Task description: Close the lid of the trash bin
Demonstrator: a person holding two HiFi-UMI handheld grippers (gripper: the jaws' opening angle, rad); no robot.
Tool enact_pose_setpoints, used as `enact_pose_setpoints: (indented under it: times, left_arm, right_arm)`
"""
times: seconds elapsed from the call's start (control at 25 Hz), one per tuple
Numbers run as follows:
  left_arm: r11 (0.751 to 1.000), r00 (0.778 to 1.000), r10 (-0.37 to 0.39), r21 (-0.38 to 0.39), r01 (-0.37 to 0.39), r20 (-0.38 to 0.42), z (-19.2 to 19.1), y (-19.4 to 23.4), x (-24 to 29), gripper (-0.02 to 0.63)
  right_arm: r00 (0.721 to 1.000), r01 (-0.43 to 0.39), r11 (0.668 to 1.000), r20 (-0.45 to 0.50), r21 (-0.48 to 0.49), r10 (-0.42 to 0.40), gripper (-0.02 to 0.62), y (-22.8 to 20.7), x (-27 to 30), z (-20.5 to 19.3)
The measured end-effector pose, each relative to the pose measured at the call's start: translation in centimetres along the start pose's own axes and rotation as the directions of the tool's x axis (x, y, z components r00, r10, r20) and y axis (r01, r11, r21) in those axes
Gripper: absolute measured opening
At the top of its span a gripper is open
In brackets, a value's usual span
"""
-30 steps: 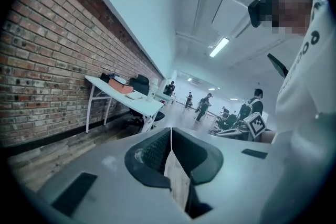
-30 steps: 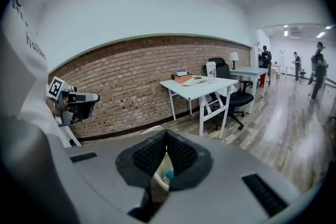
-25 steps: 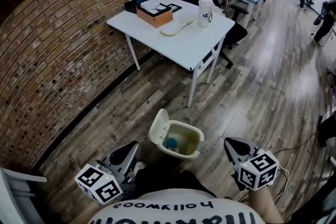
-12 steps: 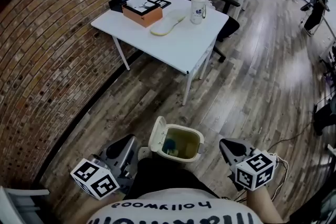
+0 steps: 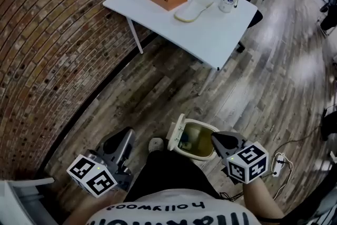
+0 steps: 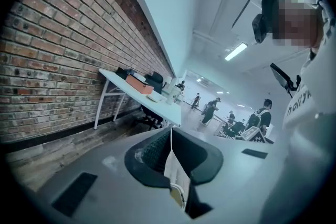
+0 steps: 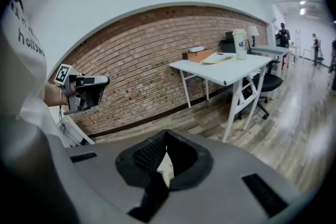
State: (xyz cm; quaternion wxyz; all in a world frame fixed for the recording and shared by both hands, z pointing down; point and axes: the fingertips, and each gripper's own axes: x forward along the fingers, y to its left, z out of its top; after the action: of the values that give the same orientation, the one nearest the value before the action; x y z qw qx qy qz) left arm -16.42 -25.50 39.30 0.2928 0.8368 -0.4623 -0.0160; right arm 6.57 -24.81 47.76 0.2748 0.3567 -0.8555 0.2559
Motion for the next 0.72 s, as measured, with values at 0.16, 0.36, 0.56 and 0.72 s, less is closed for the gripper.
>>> enact_pose_setpoints:
  times: [0.16,0.36,0.56,0.72]
  left_arm:
    - [0.998,0.998,0.054,-0.021,-0.054,-0.012,0.0,2.8,-1.8,0.014]
    - [0.992,0.993,0.115,-0.045,-0.117,-0.034,-0.6,5.0,-3.9,0.014]
    - [0.988,0.988,0.135,-0.064,-0.14,-0.075,-1.7,5.9,-4.9,0.014]
    - [0.99,0.989,0.118,-0.064,-0.124,-0.088,-1.7,6.2,-4.1,0.014]
  right_arm:
    - [0.989,-0.141,0.988,-0.054,-0.069,0.137,0.008,3.1,6.4,0.9]
    - [0.963,-0.23,0.956,-0.182,-0.181,0.197,0.008,7.0,14.3,0.1]
    - [0.947,-0.221,0.934,-0.291,-0.28,0.137,0.008,8.1,17.5,-2.9]
    - [0.926,-0.216,0.934,-0.362,-0.286,0.103,0.008,7.1,18.0,-5.5]
